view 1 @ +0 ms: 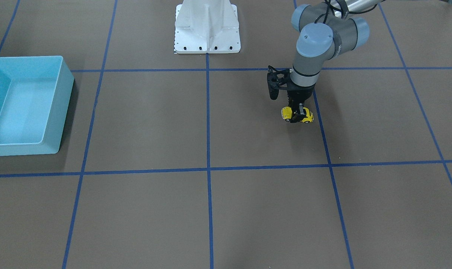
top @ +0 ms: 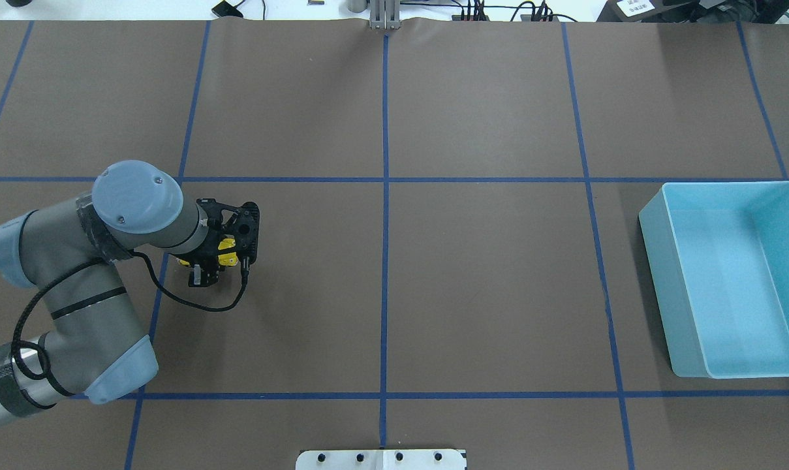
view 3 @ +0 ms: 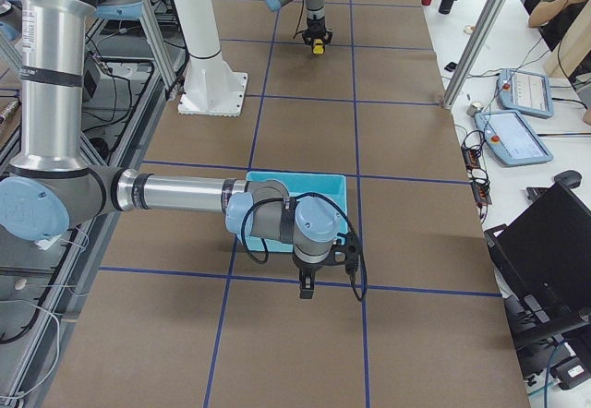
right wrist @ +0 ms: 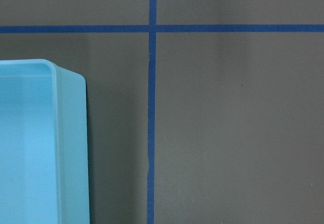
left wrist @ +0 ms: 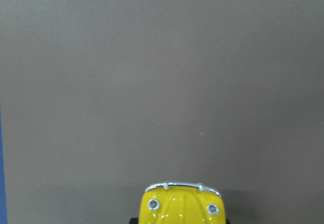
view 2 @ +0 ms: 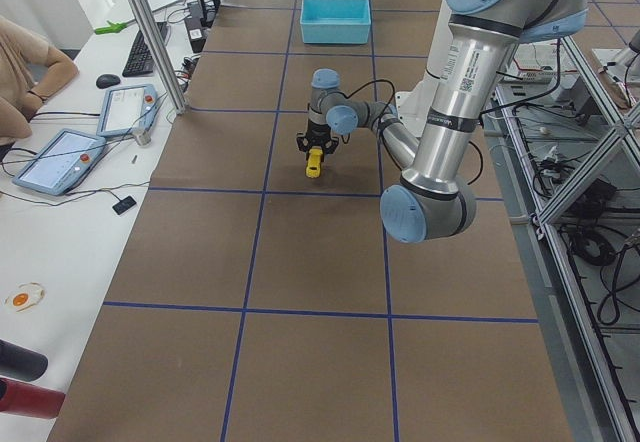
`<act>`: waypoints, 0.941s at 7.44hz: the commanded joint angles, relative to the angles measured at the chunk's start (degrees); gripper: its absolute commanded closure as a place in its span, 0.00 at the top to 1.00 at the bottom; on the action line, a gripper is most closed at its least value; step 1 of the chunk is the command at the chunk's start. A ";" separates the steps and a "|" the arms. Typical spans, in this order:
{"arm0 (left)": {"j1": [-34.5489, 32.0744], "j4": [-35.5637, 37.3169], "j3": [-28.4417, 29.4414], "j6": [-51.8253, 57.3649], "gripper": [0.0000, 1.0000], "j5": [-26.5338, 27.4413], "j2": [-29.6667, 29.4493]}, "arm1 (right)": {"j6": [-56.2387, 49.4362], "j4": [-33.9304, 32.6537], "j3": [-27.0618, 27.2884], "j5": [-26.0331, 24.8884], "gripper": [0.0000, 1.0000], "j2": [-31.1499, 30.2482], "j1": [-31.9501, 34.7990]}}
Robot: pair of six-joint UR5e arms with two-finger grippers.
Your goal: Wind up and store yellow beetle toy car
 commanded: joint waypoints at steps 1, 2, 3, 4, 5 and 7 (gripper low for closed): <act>0.29 -1.39 1.82 -0.07 0.09 -3.70 -0.16 | 0.00 -0.01 0.02 0.00 1.00 0.00 0.00; 0.29 -1.67 2.09 -0.07 0.09 -4.86 -0.16 | 0.00 -0.01 -0.06 -0.09 1.00 0.00 0.00; 0.29 -1.75 2.44 0.28 0.09 -4.70 -0.25 | 0.00 -0.01 0.02 -0.01 1.00 0.00 0.00; 0.37 -1.84 2.62 0.37 0.09 -4.61 -0.34 | 0.00 -0.01 0.02 0.00 1.00 0.00 0.00; 0.29 -2.97 2.79 0.37 0.09 -4.52 -0.34 | 0.00 -0.01 0.02 0.00 1.00 0.00 0.00; 0.29 -2.99 3.23 0.46 0.09 -4.35 -0.25 | 0.00 -0.01 0.02 0.00 1.00 0.00 0.00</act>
